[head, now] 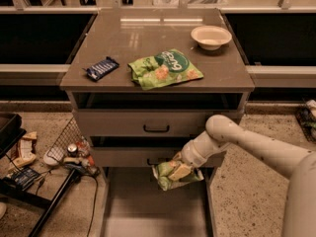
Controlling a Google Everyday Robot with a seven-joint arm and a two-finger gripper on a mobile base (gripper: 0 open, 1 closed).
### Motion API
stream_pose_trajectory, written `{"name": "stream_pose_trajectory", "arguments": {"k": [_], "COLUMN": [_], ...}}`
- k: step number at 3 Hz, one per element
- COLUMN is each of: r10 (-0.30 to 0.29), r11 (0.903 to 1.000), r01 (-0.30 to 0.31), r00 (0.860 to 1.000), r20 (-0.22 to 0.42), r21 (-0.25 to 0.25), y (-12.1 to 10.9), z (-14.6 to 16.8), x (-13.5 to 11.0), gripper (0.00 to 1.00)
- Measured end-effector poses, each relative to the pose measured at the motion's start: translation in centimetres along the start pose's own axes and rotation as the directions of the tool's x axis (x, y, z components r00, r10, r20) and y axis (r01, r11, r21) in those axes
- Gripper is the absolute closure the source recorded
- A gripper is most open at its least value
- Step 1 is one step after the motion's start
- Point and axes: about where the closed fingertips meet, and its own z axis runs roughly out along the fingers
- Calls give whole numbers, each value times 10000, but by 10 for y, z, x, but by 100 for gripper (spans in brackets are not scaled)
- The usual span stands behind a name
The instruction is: Pick green jalapeno chip bag from bottom drawer and place on counter
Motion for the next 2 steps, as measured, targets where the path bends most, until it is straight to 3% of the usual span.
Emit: {"name": "stream_pose_trajectory", "arguments": {"k": [1,2], "r10": [464,1130], "r11": [9974,9776], "r01": [-449,-1058], "r00": [9986,9932], "r20": [-260,-295], "r21": [563,1818], "y": [39,75], "z": [-80,-156], "x": [-27,-49], "gripper": [100,100]}}
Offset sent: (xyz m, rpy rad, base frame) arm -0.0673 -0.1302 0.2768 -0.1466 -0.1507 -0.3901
